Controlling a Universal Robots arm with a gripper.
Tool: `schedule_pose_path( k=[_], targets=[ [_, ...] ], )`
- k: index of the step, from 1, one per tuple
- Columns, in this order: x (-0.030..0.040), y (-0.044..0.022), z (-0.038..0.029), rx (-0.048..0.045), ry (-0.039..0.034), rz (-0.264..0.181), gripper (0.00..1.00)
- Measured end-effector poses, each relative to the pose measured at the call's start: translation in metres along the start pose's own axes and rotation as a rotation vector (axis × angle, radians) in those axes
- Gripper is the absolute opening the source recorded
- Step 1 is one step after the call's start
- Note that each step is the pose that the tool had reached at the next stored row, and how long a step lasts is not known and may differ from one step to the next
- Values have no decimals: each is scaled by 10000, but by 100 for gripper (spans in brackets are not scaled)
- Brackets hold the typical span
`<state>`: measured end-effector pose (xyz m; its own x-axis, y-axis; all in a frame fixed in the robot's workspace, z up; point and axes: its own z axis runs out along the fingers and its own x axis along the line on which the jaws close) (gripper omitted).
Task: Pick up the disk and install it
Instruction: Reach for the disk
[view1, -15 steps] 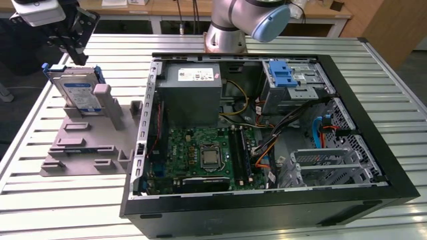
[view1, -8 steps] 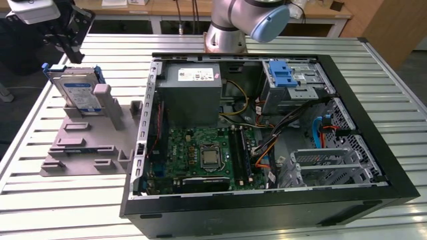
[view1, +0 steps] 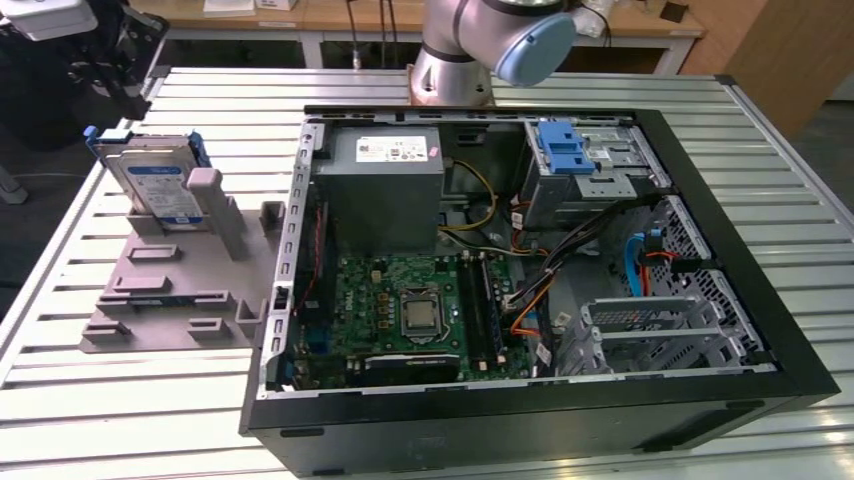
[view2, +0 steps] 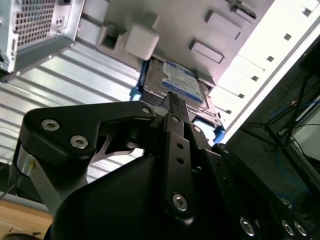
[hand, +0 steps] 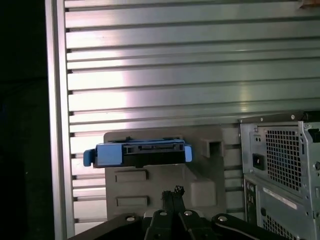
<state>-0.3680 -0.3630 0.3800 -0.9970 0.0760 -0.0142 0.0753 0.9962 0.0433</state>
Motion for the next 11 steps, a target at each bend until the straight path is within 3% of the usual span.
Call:
schedule_pose_path(
  k=[7,9,11],
  targets=[
    [321,80,83,-2,-1,3,11],
    [386,107,93,0,15,2,11],
    [402,116,96,0,20,4,11]
  ],
)
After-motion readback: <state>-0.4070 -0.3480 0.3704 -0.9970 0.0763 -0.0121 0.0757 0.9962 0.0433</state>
